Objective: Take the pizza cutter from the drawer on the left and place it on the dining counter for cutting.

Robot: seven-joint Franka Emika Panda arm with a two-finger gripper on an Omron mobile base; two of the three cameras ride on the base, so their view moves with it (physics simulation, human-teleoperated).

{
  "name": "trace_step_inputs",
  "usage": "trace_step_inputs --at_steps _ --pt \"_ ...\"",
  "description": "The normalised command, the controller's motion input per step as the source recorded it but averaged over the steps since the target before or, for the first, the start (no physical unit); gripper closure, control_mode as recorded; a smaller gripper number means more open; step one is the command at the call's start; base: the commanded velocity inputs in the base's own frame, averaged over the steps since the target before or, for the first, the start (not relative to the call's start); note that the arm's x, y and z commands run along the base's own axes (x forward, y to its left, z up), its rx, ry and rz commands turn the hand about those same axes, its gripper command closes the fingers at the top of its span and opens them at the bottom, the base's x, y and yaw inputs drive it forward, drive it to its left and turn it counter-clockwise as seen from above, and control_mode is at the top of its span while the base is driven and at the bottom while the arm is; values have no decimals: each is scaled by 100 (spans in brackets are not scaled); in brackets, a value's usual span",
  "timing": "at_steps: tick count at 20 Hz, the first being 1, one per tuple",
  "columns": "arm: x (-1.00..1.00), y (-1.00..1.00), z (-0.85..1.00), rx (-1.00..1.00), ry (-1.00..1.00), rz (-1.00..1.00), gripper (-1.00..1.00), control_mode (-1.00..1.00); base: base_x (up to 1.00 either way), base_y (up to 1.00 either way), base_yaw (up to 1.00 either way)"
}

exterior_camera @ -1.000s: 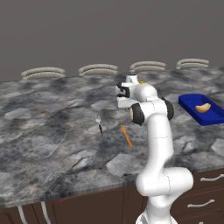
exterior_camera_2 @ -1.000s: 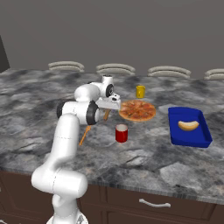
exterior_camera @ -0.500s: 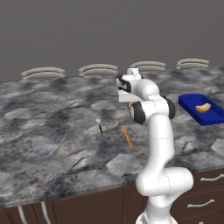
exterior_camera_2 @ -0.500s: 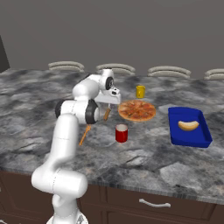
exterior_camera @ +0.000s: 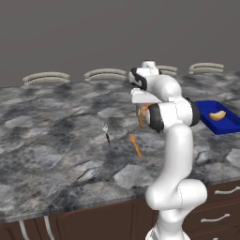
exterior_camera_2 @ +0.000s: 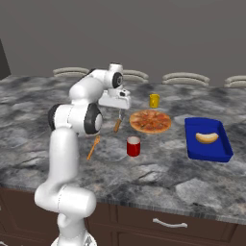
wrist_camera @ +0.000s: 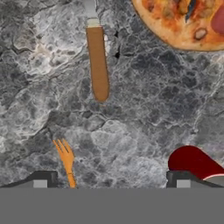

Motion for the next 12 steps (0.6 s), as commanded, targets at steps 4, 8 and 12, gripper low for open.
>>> trace_step_inputs --at_steps 4,8,12 --pt "-100 0 40 0 -4 -2 -100 -100 0 0 0" --pt "-100 6 62 0 -5 -2 -100 -100 0 0 0" --pt "-100 10 52 0 -11 0 -100 -100 0 0 0"
